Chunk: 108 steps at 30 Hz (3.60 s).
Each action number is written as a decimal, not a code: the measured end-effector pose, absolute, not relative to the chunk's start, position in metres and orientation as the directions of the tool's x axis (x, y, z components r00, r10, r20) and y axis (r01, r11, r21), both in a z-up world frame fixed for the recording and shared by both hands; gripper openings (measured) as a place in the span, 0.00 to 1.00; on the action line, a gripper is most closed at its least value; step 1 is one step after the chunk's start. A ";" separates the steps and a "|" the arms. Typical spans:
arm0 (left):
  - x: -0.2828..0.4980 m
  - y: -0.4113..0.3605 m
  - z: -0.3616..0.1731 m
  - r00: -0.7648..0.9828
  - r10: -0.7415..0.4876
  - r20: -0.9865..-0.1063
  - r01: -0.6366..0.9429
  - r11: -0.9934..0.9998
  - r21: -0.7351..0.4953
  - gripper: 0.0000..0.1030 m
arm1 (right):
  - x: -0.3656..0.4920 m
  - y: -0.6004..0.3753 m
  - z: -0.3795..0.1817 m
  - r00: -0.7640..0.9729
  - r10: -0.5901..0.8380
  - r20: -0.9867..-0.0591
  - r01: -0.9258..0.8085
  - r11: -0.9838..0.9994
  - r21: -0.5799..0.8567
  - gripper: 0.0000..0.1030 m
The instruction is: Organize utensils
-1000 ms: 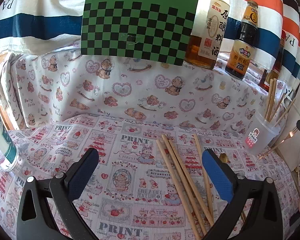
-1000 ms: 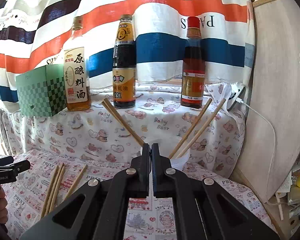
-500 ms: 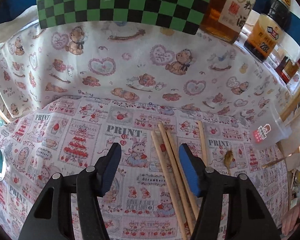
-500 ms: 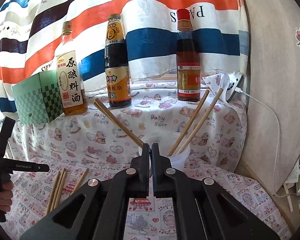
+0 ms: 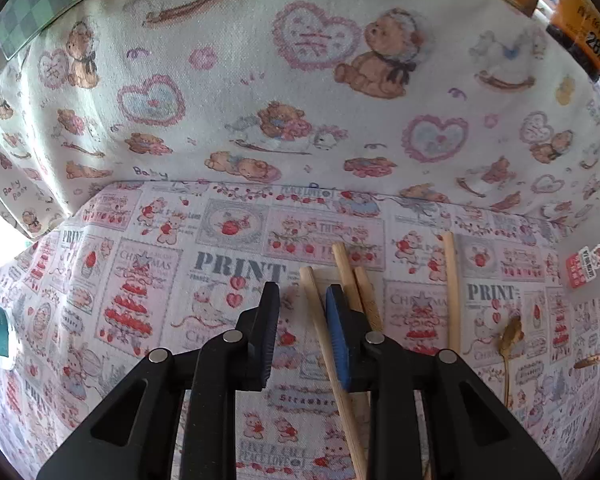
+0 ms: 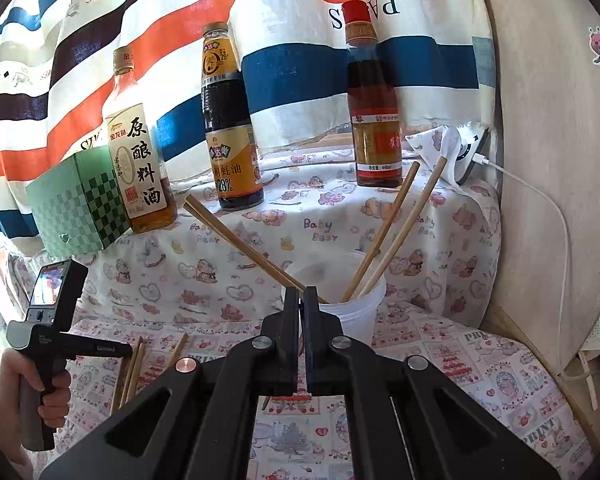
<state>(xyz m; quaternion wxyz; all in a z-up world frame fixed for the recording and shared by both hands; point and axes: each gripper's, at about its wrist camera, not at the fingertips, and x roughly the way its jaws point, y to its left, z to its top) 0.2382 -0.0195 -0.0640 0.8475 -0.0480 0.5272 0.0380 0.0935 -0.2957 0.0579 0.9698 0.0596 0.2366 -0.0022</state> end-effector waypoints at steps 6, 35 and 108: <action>0.257 -0.020 -0.063 0.399 -0.015 -0.917 -0.122 0.990 -0.069 0.07 | 0.091 -0.294 0.061 0.896 0.013 -0.445 0.033 0.995 0.097 0.02; 0.054 -0.009 0.172 0.947 0.019 -0.321 -0.035 0.998 -0.044 0.06 | 0.049 -0.264 0.093 0.940 0.109 -0.323 -0.097 0.994 0.053 0.02; 0.002 0.027 0.085 0.956 -0.256 -0.145 0.200 0.928 -0.315 0.06 | 0.127 -0.342 -0.052 0.557 0.191 -0.808 0.164 0.929 0.333 0.13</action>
